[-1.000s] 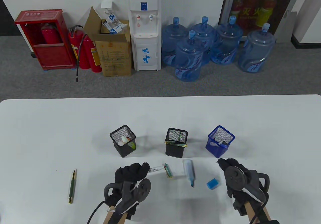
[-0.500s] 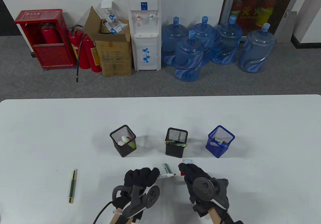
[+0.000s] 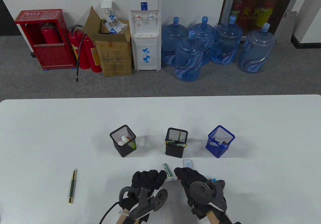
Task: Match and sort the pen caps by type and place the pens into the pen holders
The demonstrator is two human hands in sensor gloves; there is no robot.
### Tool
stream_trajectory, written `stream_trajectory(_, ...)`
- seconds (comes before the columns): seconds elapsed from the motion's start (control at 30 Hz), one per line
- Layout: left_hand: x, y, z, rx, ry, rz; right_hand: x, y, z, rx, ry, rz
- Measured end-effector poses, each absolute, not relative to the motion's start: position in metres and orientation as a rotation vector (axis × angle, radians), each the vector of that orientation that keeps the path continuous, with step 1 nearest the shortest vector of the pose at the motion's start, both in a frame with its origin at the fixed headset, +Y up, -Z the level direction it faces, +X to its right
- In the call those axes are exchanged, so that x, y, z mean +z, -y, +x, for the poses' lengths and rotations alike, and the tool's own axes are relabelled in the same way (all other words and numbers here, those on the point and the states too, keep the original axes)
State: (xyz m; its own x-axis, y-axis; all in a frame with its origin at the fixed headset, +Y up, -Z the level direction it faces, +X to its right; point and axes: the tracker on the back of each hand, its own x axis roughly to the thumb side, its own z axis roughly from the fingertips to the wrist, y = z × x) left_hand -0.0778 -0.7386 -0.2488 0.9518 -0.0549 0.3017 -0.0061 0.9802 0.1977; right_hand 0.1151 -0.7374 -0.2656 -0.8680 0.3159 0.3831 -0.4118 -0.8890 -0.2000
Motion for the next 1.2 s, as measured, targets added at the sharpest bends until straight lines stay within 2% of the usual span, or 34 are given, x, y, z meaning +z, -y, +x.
stream_trajectory(0.13, -0.249, 0.737, -0.078, -0.007, 0.346, 0.136, -0.261, 0.73, 0.117, 2.61, 0.413, 0.513)
stream_trajectory(0.33, -0.243, 0.734, -0.076, -0.035, 0.386, 0.214, -0.263, 0.729, 0.118, 2.582, 0.352, 0.504)
stream_trajectory(0.53, -0.242, 0.728, -0.072, -0.074, 0.407, 0.298, -0.271, 0.73, 0.123, 2.439, 0.179, 0.447)
stream_trajectory(0.63, -0.241, 0.729, -0.072, -0.08, 0.416, 0.284, -0.274, 0.733, 0.126, 2.411, 0.123, 0.454)
stream_trajectory(0.83, -0.242, 0.73, -0.075, -0.081, 0.388, 0.284, -0.272, 0.737, 0.13, 2.368, 0.141, 0.43)
stream_trajectory(1.0, -0.251, 0.735, -0.088, 0.093, 0.336, 0.211, -0.274, 0.739, 0.139, 2.127, 0.057, 0.392)
stream_trajectory(1.2, -0.249, 0.735, -0.086, 0.111, 0.356, 0.199, -0.273, 0.73, 0.138, 2.142, 0.135, 0.387)
